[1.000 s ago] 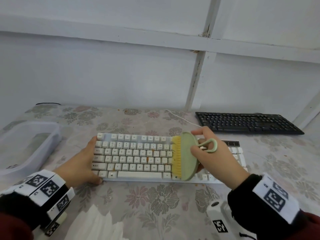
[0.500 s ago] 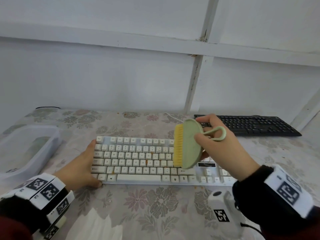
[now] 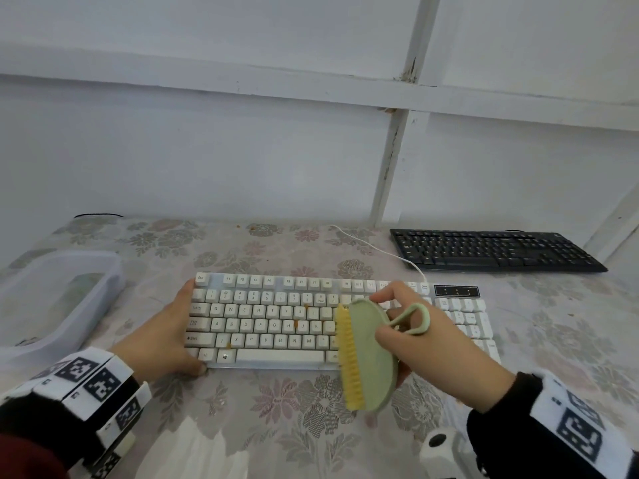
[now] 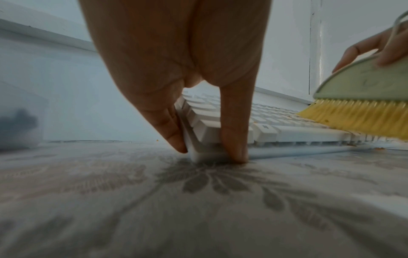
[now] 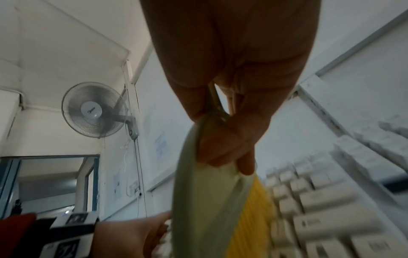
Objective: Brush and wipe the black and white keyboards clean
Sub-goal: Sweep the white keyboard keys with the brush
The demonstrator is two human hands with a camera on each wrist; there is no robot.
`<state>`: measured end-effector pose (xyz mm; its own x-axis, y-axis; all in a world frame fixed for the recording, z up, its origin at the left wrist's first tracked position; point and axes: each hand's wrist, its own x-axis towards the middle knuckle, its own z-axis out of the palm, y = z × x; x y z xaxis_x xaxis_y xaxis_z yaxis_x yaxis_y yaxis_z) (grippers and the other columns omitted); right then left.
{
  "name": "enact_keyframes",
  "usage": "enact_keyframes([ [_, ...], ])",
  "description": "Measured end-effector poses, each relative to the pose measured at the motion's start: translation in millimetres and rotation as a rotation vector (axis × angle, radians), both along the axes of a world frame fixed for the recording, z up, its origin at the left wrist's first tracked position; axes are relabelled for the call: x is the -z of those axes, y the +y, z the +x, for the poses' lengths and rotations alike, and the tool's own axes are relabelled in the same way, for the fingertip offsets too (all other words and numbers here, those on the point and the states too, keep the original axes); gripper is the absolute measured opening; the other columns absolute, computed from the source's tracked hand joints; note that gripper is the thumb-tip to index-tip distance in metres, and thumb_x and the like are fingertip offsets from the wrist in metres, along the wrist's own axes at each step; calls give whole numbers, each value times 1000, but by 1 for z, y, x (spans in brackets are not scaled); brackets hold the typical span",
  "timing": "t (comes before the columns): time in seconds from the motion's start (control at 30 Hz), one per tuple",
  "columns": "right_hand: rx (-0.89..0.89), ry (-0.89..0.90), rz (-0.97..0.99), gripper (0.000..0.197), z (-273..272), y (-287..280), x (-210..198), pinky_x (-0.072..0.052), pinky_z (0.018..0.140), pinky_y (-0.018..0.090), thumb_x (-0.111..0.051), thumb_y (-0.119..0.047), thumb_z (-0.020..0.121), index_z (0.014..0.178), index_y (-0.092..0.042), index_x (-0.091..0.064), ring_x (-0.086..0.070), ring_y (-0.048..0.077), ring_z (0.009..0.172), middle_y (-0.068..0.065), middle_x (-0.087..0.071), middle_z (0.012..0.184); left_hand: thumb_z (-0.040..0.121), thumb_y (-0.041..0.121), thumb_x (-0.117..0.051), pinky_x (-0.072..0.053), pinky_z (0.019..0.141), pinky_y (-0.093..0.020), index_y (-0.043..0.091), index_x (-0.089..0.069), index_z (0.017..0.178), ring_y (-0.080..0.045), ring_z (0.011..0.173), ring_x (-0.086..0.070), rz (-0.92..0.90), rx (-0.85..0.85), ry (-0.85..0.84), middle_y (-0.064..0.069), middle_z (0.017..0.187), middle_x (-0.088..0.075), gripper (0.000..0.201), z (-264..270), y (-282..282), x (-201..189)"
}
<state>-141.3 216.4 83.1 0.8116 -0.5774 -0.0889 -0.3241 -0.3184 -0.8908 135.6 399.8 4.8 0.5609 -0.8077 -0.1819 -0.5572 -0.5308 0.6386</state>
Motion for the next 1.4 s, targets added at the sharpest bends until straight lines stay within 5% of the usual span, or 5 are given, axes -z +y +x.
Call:
enact_keyframes([
  [0.23,167,-173,-45,25,19,-14,-20,-56,51,30,-51,-5,88,106,-22,-52,-67,13,58,7,-66,82,50,15,-84,-47,88,-26,34,4,145,-11,109,-54,12,2,-7,5,128,-48,131,2,1,0],
  [0.53,7,20,-39,22,10,9,4,-53,48,28,-48,-8,89,102,-25,-47,-59,27,58,25,-62,91,54,10,-83,-42,73,-13,33,1,144,-8,106,-53,3,8,-18,7,125,-48,126,0,0,0],
  [0.77,144,-190,-36,26,7,-9,-31,-57,52,35,-52,-4,89,103,-25,-54,-69,21,63,7,-67,81,57,8,-83,-40,64,-9,31,4,146,-7,102,-52,17,-13,-27,7,124,-48,127,-3,-1,-1],
  [1.2,67,-26,-96,26,28,4,1,-59,55,40,-47,-8,90,109,-25,-45,-64,34,66,23,-61,87,53,14,-85,-44,79,-20,31,7,146,-13,109,-53,41,-21,-33,3,129,-47,132,2,0,3],
  [1.4,58,-59,20,25,18,-2,-14,-55,49,31,-49,-4,87,104,-23,-53,-66,24,61,19,-65,82,55,10,-84,-43,73,-15,32,4,146,-10,105,-53,26,-10,-17,5,125,-49,128,1,-1,1],
])
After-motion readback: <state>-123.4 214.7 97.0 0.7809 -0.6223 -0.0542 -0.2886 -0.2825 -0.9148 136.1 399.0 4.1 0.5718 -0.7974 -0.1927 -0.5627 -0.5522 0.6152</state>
